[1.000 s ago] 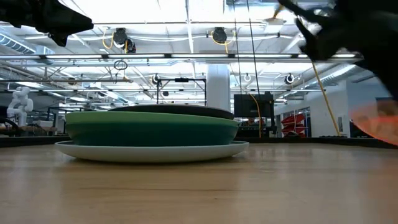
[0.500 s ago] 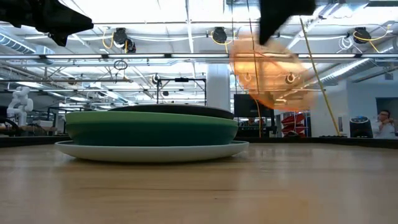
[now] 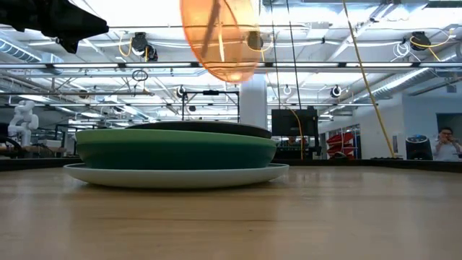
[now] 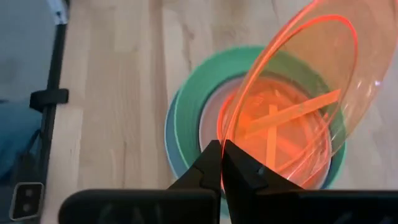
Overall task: Stack plastic plates
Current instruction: Stack the transparent orange plate on top of the transparent orange plate, then return to Home Position
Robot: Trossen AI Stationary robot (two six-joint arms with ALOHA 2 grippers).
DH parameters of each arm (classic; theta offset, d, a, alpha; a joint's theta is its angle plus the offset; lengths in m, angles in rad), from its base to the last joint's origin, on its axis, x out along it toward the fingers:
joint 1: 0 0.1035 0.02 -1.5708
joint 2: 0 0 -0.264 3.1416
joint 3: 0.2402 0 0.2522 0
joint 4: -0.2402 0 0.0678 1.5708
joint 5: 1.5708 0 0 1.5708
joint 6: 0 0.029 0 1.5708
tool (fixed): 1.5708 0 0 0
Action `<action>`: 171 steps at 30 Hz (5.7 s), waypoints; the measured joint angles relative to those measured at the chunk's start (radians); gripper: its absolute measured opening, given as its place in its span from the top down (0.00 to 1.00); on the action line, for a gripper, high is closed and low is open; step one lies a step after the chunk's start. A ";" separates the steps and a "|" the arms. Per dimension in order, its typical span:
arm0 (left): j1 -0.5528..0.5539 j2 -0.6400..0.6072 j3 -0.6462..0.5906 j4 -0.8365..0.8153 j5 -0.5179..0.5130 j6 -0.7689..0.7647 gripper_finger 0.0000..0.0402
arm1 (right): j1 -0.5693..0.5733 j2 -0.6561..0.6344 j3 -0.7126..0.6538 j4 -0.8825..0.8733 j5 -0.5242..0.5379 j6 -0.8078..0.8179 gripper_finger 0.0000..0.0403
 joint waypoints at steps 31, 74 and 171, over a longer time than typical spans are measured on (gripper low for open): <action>0.000 0.000 0.000 0.000 -0.001 -0.009 0.79 | -0.048 0.229 0.000 -0.023 -0.026 -0.308 0.84; 0.000 0.000 -0.006 -0.103 -0.004 -0.111 0.79 | -0.344 -0.632 -1.187 1.293 -0.245 -0.634 0.70; 0.000 -0.150 -0.372 0.300 0.060 0.036 0.79 | -0.464 -1.829 -1.810 0.948 -0.366 -0.712 0.86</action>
